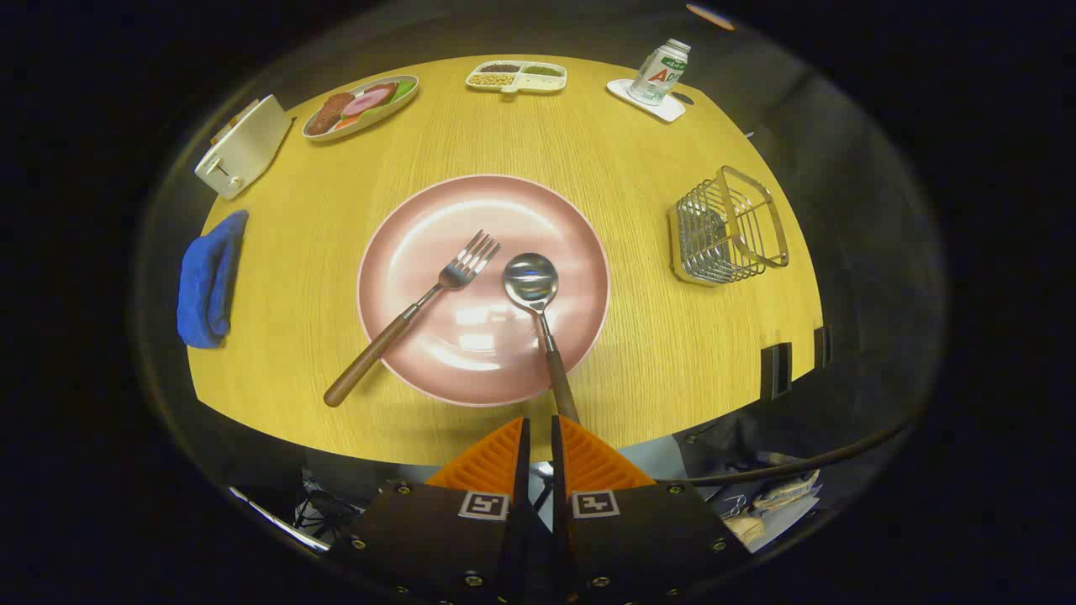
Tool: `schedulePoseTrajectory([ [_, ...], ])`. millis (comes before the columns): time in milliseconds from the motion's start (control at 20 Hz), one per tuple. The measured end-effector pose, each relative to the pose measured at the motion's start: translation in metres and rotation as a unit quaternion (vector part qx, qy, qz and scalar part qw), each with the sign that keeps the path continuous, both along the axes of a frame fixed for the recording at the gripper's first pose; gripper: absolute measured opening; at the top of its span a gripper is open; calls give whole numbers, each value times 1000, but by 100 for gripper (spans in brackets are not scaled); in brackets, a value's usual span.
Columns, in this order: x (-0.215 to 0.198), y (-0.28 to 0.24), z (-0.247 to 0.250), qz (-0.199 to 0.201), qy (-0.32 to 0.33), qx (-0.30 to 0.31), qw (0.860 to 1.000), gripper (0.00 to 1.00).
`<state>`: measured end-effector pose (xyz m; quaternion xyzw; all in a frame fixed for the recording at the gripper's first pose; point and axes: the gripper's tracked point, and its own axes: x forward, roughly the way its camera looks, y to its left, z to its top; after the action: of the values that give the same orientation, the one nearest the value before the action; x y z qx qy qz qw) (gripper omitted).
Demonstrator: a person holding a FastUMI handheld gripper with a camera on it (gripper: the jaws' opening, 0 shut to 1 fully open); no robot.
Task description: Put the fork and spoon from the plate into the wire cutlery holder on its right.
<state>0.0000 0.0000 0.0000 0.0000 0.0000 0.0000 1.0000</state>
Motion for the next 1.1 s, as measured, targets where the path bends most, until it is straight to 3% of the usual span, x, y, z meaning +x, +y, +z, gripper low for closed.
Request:
schedulePoseTrajectory([
  [250, 10, 6, 2, 28, 3, 4, 1000, 13],
  [850, 30, -7, -1, -2, 41, -55, 998, 13],
  [1100, 13, -8, 8, -17, 33, -80, 996, 18],
])
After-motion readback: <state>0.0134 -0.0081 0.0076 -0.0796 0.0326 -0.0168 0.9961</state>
